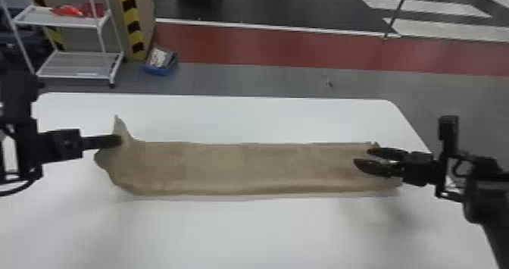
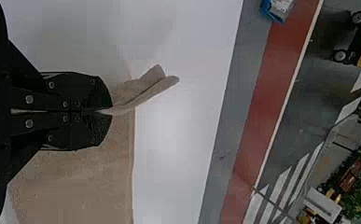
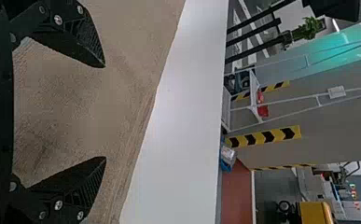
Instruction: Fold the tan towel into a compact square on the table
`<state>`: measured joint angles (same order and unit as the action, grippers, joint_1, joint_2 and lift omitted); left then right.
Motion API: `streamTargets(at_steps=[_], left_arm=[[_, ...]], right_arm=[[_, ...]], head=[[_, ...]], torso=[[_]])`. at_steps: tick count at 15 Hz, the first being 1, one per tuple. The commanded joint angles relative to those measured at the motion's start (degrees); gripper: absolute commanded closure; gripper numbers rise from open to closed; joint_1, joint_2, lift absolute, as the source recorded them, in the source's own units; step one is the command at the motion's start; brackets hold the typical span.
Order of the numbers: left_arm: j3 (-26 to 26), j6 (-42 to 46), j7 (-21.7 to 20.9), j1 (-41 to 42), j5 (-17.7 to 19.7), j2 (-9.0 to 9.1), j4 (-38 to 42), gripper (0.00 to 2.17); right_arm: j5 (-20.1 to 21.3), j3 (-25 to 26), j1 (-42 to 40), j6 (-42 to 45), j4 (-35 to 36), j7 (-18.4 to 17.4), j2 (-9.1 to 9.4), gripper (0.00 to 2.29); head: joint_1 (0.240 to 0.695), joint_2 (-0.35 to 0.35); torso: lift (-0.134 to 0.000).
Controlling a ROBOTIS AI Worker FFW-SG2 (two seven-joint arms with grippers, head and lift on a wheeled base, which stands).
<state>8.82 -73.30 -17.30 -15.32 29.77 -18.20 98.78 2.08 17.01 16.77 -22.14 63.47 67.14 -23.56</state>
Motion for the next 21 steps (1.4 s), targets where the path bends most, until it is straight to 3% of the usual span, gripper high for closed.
streamTargets(at_steps=[1,4,6,7,9,14,19,21], left_arm=[[0.06,-1.89,1.13,-2.61,6.71,0.44,-0.78,1.97],[-0.38,-2.42,2.62,-4.19,9.52,3.52,-0.87,1.97],[-0.2,-2.42,2.62,-4.45,11.98,5.72,-1.66,1.97],[0.32,-2.42,2.62,-4.81,14.71,6.24,-2.98,1.97],[0.76,-2.42,3.85,-5.6,22.18,6.24,-4.73,1.97],[0.06,-2.42,7.02,-7.27,33.34,7.04,-3.77,1.97],[-1.43,-2.42,8.69,-7.53,37.29,8.62,-1.66,1.97],[-2.93,-2.24,9.92,-6.83,37.38,9.94,-0.43,1.97]], right_arm=[[0.12,-1.71,-0.07,2.13,0.07,-1.4,3.6,0.29],[0.03,-1.98,-1.48,3.19,1.21,-2.8,8.09,0.87],[-1.38,-2.86,-1.74,3.19,1.21,-3.51,9.32,1.49],[-1.38,-3.47,-1.74,3.37,1.21,-3.42,9.85,1.62],[-1.46,-5.05,-1.74,3.54,1.21,-4.12,11.08,1.66],[-1.9,-9.18,-0.95,3.54,0.25,-6.41,12.22,1.66],[-1.99,-12.44,0.98,3.01,-1.07,-6.94,14.94,1.66],[-4.37,-11.91,0.81,2.66,-0.98,-6.94,15.47,1.65]], head=[[0.695,-0.13],[0.695,-0.11],[0.695,-0.105],[0.695,-0.106],[0.695,-0.112],[0.695,-0.114],[0.695,-0.11],[0.695,-0.102]], torso=[[-0.123],[-0.123],[-0.123],[-0.123],[-0.123],[-0.123],[-0.123],[-0.123]])
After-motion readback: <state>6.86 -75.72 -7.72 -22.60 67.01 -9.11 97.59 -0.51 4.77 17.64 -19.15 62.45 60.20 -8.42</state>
